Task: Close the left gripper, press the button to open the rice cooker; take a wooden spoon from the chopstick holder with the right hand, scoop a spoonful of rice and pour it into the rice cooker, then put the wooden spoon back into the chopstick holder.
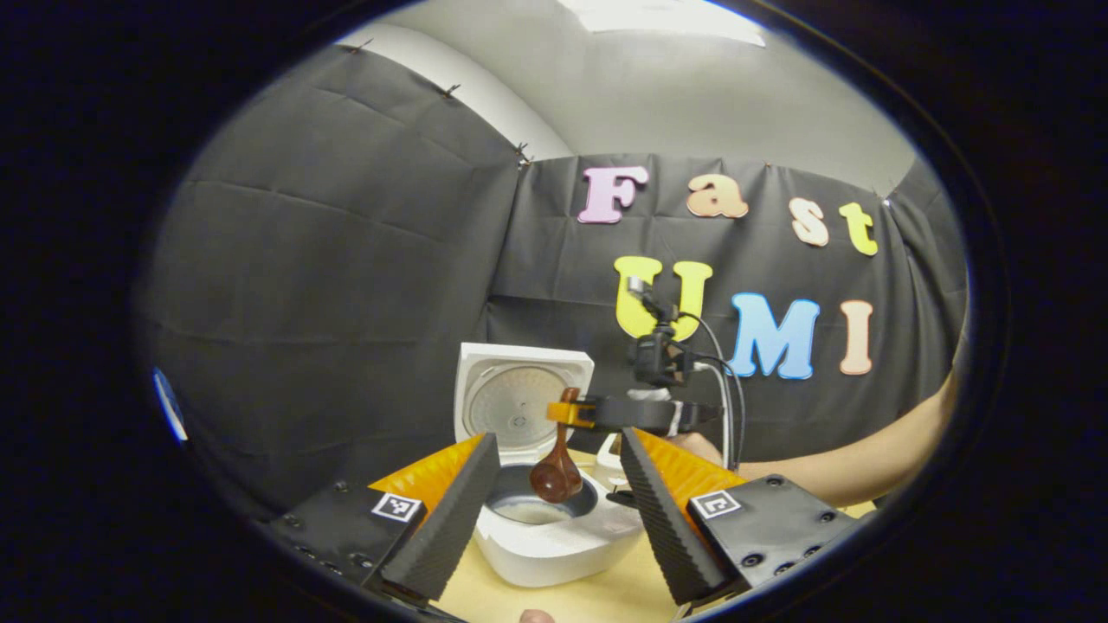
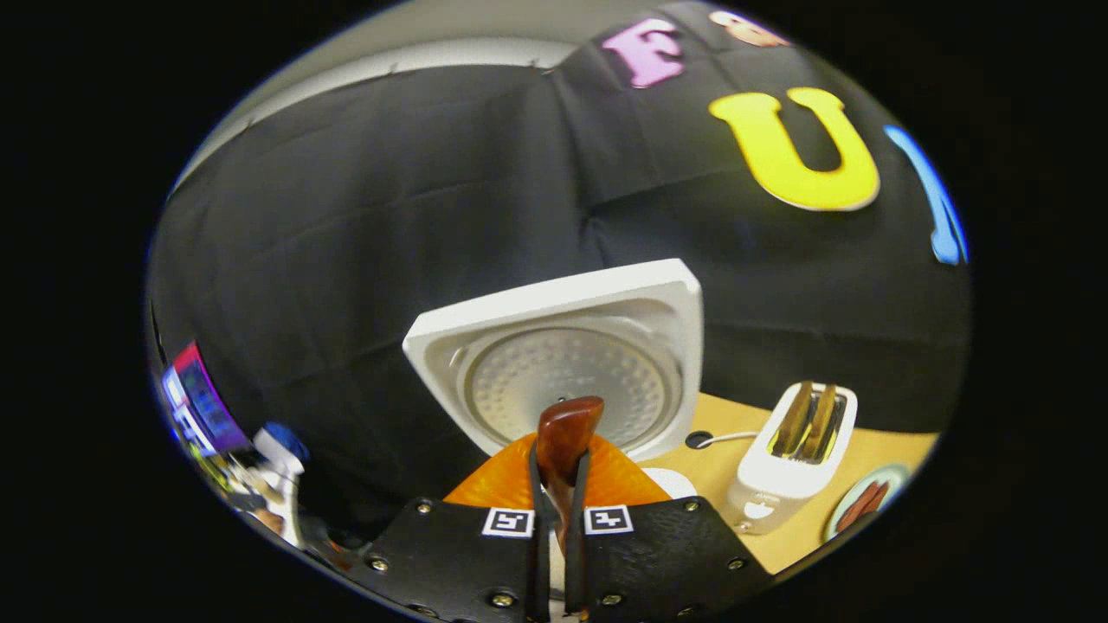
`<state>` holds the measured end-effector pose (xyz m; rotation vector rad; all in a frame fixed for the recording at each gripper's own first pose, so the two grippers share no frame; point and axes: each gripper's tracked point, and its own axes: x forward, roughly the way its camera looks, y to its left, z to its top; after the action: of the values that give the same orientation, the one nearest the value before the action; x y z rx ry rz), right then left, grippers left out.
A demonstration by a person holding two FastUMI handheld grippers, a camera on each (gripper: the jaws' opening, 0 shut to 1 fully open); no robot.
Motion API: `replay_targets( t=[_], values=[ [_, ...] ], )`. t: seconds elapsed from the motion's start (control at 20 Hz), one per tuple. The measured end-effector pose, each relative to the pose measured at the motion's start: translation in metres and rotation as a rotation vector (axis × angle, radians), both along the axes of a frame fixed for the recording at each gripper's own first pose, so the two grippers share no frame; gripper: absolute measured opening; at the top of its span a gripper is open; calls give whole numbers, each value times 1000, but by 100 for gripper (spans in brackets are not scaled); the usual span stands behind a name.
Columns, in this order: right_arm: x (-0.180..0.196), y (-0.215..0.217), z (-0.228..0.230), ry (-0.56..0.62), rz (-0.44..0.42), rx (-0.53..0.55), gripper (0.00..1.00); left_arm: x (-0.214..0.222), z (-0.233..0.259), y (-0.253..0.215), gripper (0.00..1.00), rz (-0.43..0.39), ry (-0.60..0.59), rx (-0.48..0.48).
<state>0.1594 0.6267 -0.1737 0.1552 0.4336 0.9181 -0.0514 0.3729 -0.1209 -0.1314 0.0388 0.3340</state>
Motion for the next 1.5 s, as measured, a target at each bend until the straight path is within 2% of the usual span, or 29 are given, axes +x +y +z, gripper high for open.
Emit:
replay_targets(
  t=[0.2, 0.4, 0.7, 1.2, 1.5],
  values=[
    [12, -52, 33, 110, -91, 144, 7, 11, -3, -10, 97, -29, 9, -5],
    [15, -106, 45, 175, -169, 254, 7, 25, 4, -32, 99, -82, 23, 9],
    [5, -216, 50, 238, -336, 358, 7, 42, 0, -74, 96, -184, 47, 15],
    [-10, -406, 44, 199, -601, 343, 7, 81, 10, -162, 99, -337, 38, 5],
    [-22, -519, 29, 195, -819, 340, 7, 93, 8, -207, 96, -406, 47, 9]
  ],
)
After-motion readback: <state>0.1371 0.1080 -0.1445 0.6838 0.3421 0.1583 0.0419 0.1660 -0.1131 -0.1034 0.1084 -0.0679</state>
